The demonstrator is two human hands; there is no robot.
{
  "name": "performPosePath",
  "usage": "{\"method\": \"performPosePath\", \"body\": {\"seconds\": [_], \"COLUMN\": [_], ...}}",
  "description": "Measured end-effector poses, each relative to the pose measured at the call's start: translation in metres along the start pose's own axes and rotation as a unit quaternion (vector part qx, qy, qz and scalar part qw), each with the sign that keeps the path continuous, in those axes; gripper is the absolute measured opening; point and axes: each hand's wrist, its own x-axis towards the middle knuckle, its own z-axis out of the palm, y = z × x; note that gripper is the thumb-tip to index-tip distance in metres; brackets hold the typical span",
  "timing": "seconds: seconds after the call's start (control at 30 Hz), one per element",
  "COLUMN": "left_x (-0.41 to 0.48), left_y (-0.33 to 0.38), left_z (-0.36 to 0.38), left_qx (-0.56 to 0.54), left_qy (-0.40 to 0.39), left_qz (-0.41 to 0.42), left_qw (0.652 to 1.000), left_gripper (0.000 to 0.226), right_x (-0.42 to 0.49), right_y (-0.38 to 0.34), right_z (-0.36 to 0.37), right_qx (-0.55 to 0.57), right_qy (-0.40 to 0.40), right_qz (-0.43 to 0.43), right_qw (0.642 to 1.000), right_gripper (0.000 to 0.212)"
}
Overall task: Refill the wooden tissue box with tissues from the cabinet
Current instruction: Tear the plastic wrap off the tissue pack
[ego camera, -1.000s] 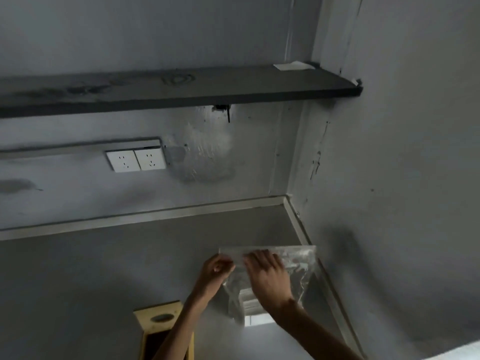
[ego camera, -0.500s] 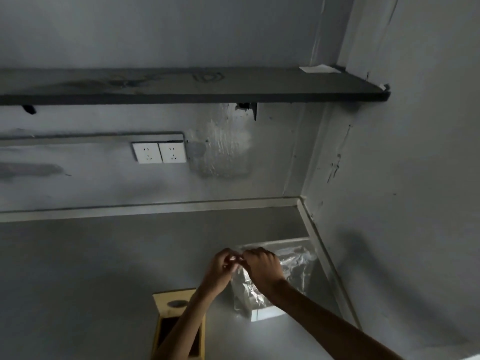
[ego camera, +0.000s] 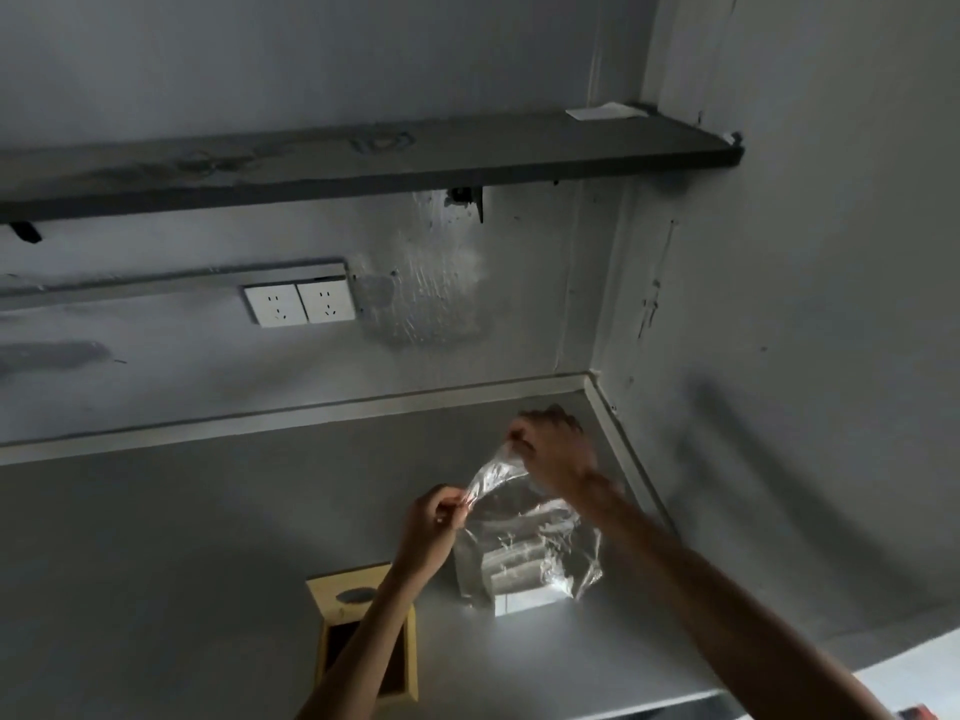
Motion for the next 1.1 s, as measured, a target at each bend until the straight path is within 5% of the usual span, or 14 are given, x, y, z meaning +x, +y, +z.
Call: {"method": "performPosePath", "body": {"seconds": [0.2,0.3,0.4,0.57,0.7,0.83,1.0,1.1], "left_x": [0.000,0.000,-0.002,0.004,0.012,0.020,0.029,0.026], "left_y": [0.004,0.005,0.004,0.012,0.021,0.023,0.035,0.035], "left_z": [0.011,0.010,0.004,0.004,-0.001,-0.009,-0.009,0.007], "left_qx": [0.017,0.004,-0.005,-0.076,-0.180,-0.175,-0.130,-0.055], "left_qy": [-0.001,0.003,-0.003,-0.024,-0.024,-0.008,0.057,0.195], "left_qz": [-0.003,-0.016,-0.037,-0.048,-0.122,-0.122,-0.099,-0.144], "left_qw": [1.000,1.000,0.999,0.996,0.976,0.977,0.985,0.969], "left_gripper": [0.021,0.024,0.022,0.007,0.016,0.023,0.027,0.023], "right_x": [-0.027,-0.038,-0.026,0.002,-0.023,-0.007,0.014,0.012], "right_y": [0.026,0.050,0.052,0.050,0.050,0.061,0.054,0.044], "right_z": [0.018,0.030,0.015,-0.040,-0.014,-0.033,-0.078,-0.069], "right_qx": [-0.021,-0.054,-0.114,0.000,-0.069,-0.026,0.142,0.233], "right_qy": [-0.054,-0.040,-0.055,-0.080,-0.136,-0.067,-0.222,-0.304], "right_qz": [-0.007,0.019,-0.051,-0.049,-0.073,-0.055,-0.004,0.067], "right_qw": [0.998,0.998,0.991,0.996,0.986,0.996,0.965,0.921], "right_gripper": [0.074,0.054,0.019,0.045,0.074,0.040,0.025,0.031]}}
